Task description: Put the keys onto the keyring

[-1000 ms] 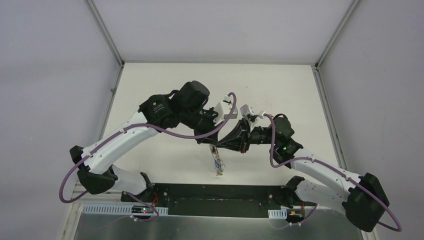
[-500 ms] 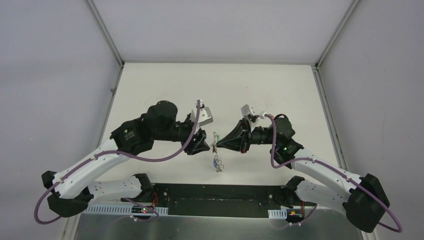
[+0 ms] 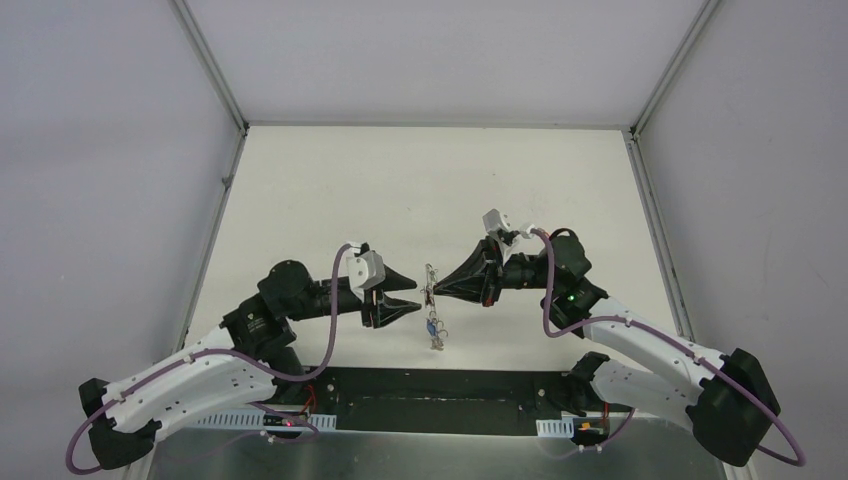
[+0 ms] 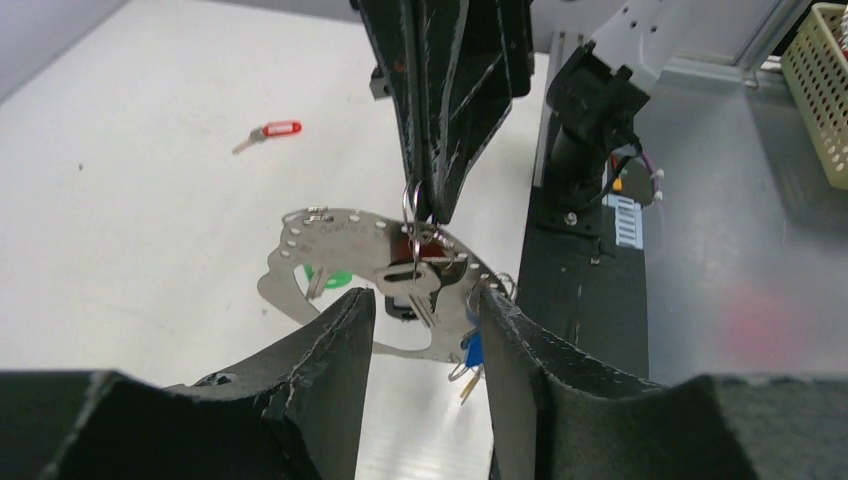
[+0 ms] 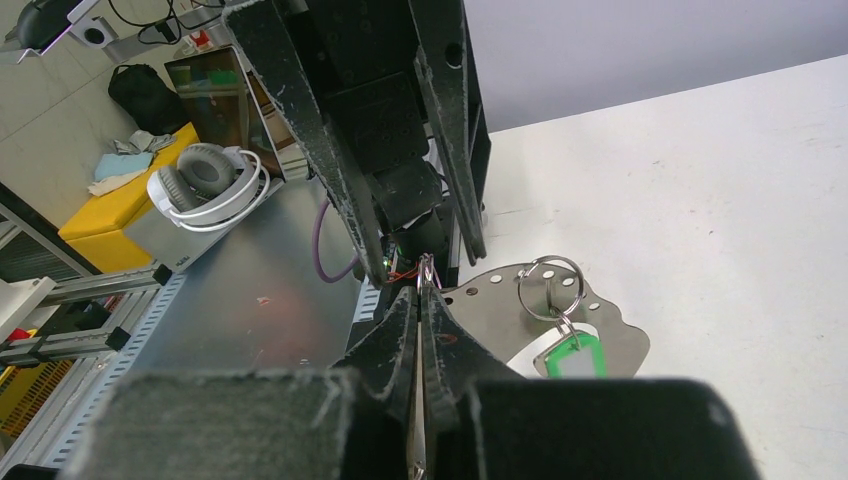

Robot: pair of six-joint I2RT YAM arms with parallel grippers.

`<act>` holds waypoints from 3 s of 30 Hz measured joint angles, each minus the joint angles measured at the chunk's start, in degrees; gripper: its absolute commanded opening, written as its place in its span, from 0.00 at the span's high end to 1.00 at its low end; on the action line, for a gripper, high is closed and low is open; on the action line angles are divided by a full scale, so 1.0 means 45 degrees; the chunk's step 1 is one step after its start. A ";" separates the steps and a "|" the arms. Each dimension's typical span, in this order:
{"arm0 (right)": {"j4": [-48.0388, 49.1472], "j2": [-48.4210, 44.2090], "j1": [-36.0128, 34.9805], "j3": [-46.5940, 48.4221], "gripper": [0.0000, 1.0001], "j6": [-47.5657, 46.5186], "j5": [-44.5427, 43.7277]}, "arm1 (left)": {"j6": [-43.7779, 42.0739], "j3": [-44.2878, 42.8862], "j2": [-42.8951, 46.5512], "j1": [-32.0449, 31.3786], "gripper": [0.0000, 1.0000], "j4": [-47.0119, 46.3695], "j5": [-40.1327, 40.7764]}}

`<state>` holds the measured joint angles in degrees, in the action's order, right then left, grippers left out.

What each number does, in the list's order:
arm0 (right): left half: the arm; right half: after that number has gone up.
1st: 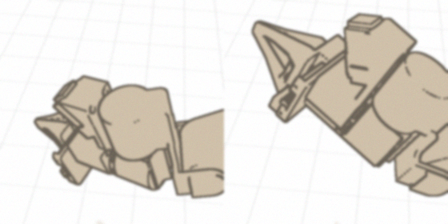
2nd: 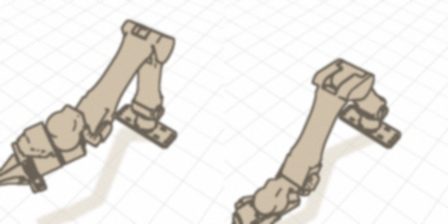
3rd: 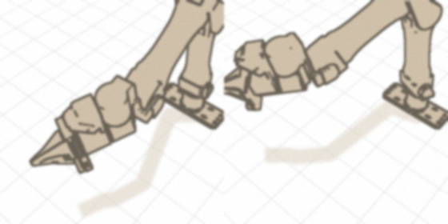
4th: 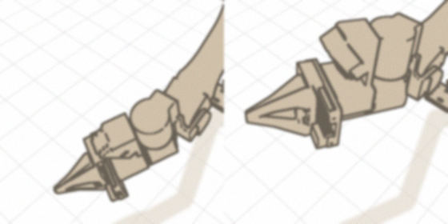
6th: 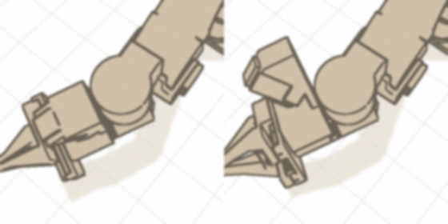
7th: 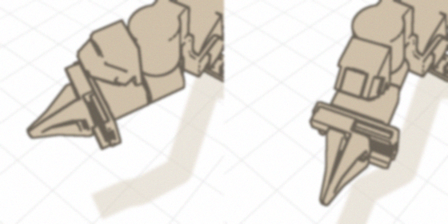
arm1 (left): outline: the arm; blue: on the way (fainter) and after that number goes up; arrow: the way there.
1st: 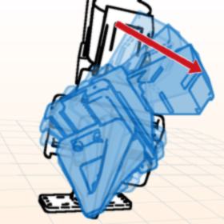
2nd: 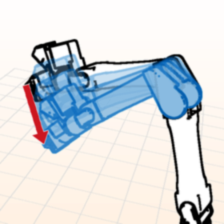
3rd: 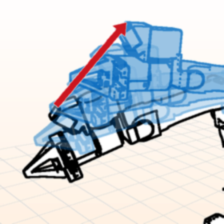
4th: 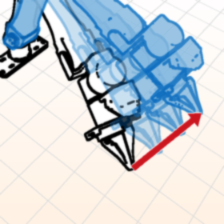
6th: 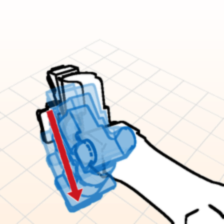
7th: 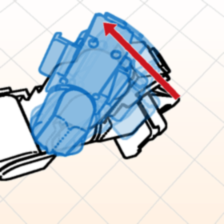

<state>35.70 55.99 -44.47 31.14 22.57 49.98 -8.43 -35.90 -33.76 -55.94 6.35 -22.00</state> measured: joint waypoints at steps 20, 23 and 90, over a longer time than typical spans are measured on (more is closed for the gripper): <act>-0.0228 -0.0073 0.0000 0.0000 1.00 -0.0034 0.0000 | -0.0005 0.0359 -0.1137 0.0000 0.77 -0.2618 -0.1137; -0.0282 -0.0126 -0.0010 0.0000 1.00 -0.0039 0.0005 | -0.0058 0.0301 -0.1137 0.0000 0.84 -0.2477 -0.1127; -0.0384 0.1579 -0.1209 0.1666 0.90 -0.0869 -0.0204 | -0.1282 -1.1919 -0.8097 0.0000 1.00 1.3474 -0.0772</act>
<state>33.98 63.09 -49.91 38.63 18.65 49.06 -14.20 -89.54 -70.19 -55.94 66.98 -25.47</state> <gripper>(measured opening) 0.155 0.017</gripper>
